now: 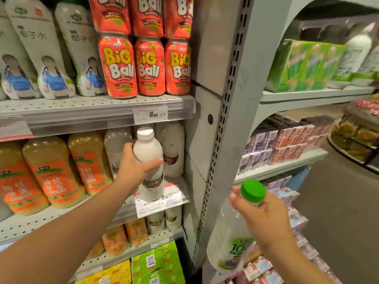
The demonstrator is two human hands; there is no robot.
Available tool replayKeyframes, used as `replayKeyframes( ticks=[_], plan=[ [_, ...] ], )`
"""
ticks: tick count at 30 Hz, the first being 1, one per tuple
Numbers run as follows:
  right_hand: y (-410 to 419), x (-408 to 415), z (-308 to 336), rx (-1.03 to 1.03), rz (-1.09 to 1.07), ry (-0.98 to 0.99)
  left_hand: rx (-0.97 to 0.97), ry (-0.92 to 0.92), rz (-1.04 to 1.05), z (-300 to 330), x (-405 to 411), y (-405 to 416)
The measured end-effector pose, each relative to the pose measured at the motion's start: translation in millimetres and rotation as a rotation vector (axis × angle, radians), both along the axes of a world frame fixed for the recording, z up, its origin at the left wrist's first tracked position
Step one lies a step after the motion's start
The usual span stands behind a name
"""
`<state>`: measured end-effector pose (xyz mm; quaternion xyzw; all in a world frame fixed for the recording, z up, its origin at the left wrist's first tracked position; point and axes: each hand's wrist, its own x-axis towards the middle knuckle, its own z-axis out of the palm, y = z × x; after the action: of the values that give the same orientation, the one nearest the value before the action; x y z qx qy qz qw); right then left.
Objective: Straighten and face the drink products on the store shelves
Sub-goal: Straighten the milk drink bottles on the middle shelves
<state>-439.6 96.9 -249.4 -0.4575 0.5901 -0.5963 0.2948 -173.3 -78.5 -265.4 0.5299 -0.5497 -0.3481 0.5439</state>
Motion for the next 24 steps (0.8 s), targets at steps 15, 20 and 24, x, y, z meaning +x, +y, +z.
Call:
replayKeyframes(
  ticks=[15, 20, 24],
  plan=[
    [-20.1, -8.2, -18.5, 0.076, 0.013, -0.086, 0.054, -0.228, 0.055, 6.8, -4.8, -34.4],
    [-23.5, -10.2, -19.2, 0.087, 0.048, -0.124, 0.009, -0.718, 0.168, -0.6, -13.6, -17.8],
    [-23.1, -10.6, -20.4, 0.094, 0.042, -0.120, -0.042, -0.867, 0.193, -8.6, -18.6, -21.2]
  ],
)
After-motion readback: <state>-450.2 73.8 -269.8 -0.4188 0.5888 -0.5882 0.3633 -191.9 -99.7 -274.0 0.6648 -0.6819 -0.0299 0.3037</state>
